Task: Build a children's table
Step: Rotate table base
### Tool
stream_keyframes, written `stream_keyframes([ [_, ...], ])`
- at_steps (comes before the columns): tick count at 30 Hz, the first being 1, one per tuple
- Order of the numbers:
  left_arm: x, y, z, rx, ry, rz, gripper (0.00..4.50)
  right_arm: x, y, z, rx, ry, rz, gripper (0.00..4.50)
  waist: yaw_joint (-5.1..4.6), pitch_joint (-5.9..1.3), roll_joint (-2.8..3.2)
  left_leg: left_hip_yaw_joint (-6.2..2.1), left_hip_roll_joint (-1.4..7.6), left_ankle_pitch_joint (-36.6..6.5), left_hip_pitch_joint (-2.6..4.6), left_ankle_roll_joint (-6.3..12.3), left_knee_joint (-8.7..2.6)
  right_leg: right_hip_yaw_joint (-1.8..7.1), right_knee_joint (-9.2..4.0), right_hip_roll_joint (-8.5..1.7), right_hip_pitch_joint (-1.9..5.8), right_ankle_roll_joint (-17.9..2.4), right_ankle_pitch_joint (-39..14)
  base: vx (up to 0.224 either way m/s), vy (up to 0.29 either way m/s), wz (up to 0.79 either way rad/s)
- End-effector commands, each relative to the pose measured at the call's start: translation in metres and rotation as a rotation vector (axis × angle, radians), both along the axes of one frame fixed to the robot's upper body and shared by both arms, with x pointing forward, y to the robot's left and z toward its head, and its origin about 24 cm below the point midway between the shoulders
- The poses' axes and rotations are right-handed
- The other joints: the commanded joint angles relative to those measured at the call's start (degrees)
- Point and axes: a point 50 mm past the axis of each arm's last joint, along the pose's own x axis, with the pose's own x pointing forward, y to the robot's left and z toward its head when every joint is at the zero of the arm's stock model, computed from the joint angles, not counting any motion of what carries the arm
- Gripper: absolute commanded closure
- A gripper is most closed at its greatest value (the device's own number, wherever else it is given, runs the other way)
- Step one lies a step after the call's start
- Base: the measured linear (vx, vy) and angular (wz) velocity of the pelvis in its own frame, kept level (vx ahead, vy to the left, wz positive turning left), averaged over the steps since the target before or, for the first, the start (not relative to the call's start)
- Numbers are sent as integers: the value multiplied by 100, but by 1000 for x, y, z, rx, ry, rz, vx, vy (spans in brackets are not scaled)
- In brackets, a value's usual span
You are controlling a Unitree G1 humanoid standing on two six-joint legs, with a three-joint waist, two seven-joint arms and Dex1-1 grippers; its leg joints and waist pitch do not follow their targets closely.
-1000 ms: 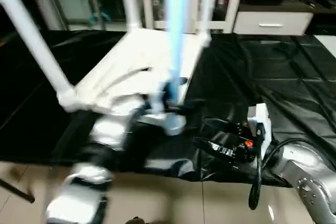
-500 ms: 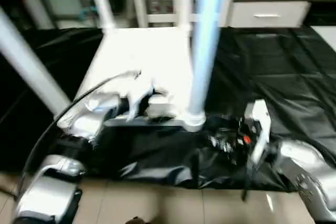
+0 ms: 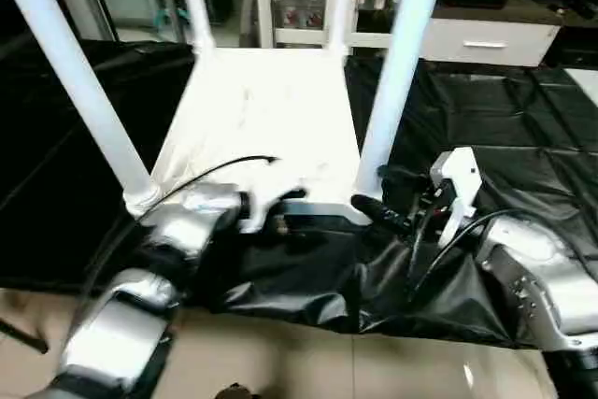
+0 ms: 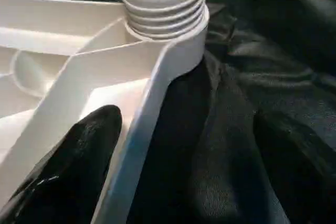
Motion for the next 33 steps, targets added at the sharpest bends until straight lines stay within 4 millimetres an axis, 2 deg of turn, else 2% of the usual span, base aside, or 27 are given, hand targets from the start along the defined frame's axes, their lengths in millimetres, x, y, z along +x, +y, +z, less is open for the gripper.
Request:
stream_keyframes([
  [1, 2, 0, 0, 35, -14, 0, 25, 1, -2, 3, -22, -17, 10, 63, 31, -394, -112, 14, 9, -948, 67, 139, -394, 44, -320, -182, 318, -1222, -262, 0, 0, 0],
  [5, 7, -1, 0, 77, -36, 28, 62, -6, -3, 1, -25, -4, 53, 63, 40, -404, -90, 19, 25, -955, 101, 265, -370, 46, -311, -174, 307, -1347, -126, 0, 0, 0],
  [6, 8, -1, 1, 77, -37, 32, 62, -7, -3, 1, -24, -2, 60, 63, 46, -396, -59, 18, 28, -998, 101, 256, -374, 47, -321, -168, 307, -1363, -124, 0, 0, 0],
  [7, 9, -2, 2, 77, -42, 30, 81, -10, -3, 0, -19, 4, 75, 63, 55, -400, 1, 8, 26, -1011, 105, 233, -370, 48, -312, -173, 304, -1377, -118, 0, 0, 0],
  [9, 10, -3, 3, 79, -47, 37, 93, -13, -2, -1, -22, 7, 85, 63, 56, -400, -36, 9, 31, -1094, 114, 207, -377, 47, -319, -165, 316, -1410, -65, 0, 0, 0],
  [10, 12, -5, 4, 77, -57, 43, 93, -15, -2, -1, -21, 10, 91, 63, 67, -398, 11, 10, 37, -1170, 125, 178, -377, 48, -333, -155, 306, -1408, -61, 0, 0, 0],
  [11, 15, -7, 8, 64, -78, 64, 101, -20, -2, -2, -17, 18, 101, 63, 68, -390, 91, 1, 44, -1331, 139, 112, -391, 45, -351, -152, 298, -1413, -111, 0, 0, 0],
  [12, 16, -8, 9, 58, -79, 69, 113, -21, -3, -2, -16, 21, 102, 63, 68, -391, 60, -7, 35, -1433, 136, 68, -390, 44, -341, -153, 326, -1435, -143, 0, 0, 0],
  [13, 17, -9, 10, 51, -80, 72, 123, -23, -3, -3, -15, 27, 103, 63, 83, -391, 139, -11, 36, -1462, 144, 46, -386, 48, -337, -160, 312, -1441, -175, 0, 0, 0],
  [14, 17, -10, 11, 53, -81, 68, 129, -26, -4, -4, -14, 34, 106, 63, 69, -372, 103, -6, 33, -1574, 136, 40, -400, 48, -370, -159, 319, -1426, -329, 0, 0, 0],
  [15, 17, -12, 11, 62, -73, 55, 129, -29, -4, -5, -16, 49, 113, 63, 78, -375, 91, -8, 30, -1591, 137, 32, -400, 50, -369, -165, 326, -1418, -411, 0, 0, 0],
  [16, 16, -14, 9, 82, -70, 32, 144, -35, -6, -8, -30, 73, 120, 63, 80, -358, 154, -6, 25, -1632, 135, 18, -409, 58, -407, -165, 319, -1359, -621, 0, 0, 0],
  [17, 15, -14, 8, 93, -71, 21, 166, -38, -7, -9, -39, 83, 123, 63, 76, -342, 140, -12, 25, -1679, 125, 26, -418, 63, -416, -175, 334, -1318, -791, 0, 0, 0],
  [18, 15, -15, 7, 100, -72, 19, 166, -39, -9, -10, -52, 79, 112, 63, 76, -341, 176, -15, 14, -1671, 117, 18, -420, 63, -437, -179, 335, -1236, -1002, 0, 0, 0],
  [19, 14, -18, 5, 111, -68, 16, 170, -38, -13, -8, -48, 61, 71, 63, 51, -348, 169, -12, 12, -1685, 120, 10, -419, 67, -456, -181, 332, -1179, -1142, 0, 0, 0],
  [20, 14, -19, 4, 118, -68, 18, 170, -37, -15, -7, -45, 53, 56, 63, 40, -354, 205, -19, 7, -1646, 110, 0, -415, 67, -448, -179, 333, -1166, -1148, 0, 0, 0],
  [21, 13, -20, 2, 129, -66, 18, 181, -37, -17, -5, -43, 45, 40, 63, 15, -350, 190, -19, 6, -1611, 100, 20, -421, 62, -466, -171, 329, -1129, -1205, 0, 0, 0],
  [23, 12, -20, -2, 166, -62, 0, 209, -38, -19, -3, -45, 39, 28, 63, -9, -359, 219, -26, 9, -1587, 99, 26, -423, 57, -471, -174, 325, -1119, -1247, 0, 0, 0],
  [24, 11, -21, -3, 174, -58, -5, 213, -38, -20, -2, -45, 38, 26, 63, -34, -356, 193, -32, 5, -1563, 84, 37, -429, 52, -473, -170, 338, -1096, -1236, 0, 0, 0],
  [25, 10, -21, -4, 179, -53, -10, 213, -38, -20, -2, -44, 38, 25, 63, -37, -362, 208, -28, 7, -1535, 97, 53, -419, 52, -473, -167, 321, -1112, -1208, 0, 0, 0],
  [27, 10, -20, -5, 182, -52, -12, 242, -38, -21, -2, -44, 38, 24, 63, -43, -365, 222, -29, 12, -1476, 92, 84, -414, 50, -462, -164, 319, -1172, -1072, 0, 0, 0],
  [28, 11, -20, -4, 176, -55, 5, 253, -37, -20, 0, -40, 32, 24, 63, -42, -371, 205, -25, 15, -1456, 95, 103, -410, 48, -453, -159, 320, -1217, -967, 0, 0, 0],
  [29, 11, -20, -4, 173, -56, 8, 258, -37, -20, 0, -39, 31, 24, 63, -39, -375, 216, -28, 18, -1440, 96, 110, -407, 48, -442, -161, 320, -1245, -902, 0, 0, 0],
  [30, 12, -19, -3, 163, -57, 25, 262, -36, -20, 1, -35, 28, 24, 63, -39, -375, 194, -25, 18, -1418, 91, 122, -407, 45, -440, -158, 324, -1260, -843, 0, 0, 0],
  [31, 13, -19, -2, 154, -58, 38, 272, -35, -19, 2, -32, 25, 23, 63, -36, -383, 214, -23, 17, -1358, 94, 151, -395, 42, -423, -156, 323, -1309, -684, 0, 0, 0],
  [32, 14, -18, -2, 143, -51, 47, 286, -35, -19, 2, -32, 25, 25, 63, -43, -378, 141, -14, 12, -1335, 88, 174, -396, 42, -434, -154, 332, -1311, -659, 0, 0, 0],
  [33, 14, -17, -2, 139, -47, 51, 297, -35, -19, 2, -32, 27, 28, 63, -26, -376, 185, -15, 14, -1321, 93, 188, -398, 42, -430, -166, 325, -1320, -714, 0, 0, 0],
])
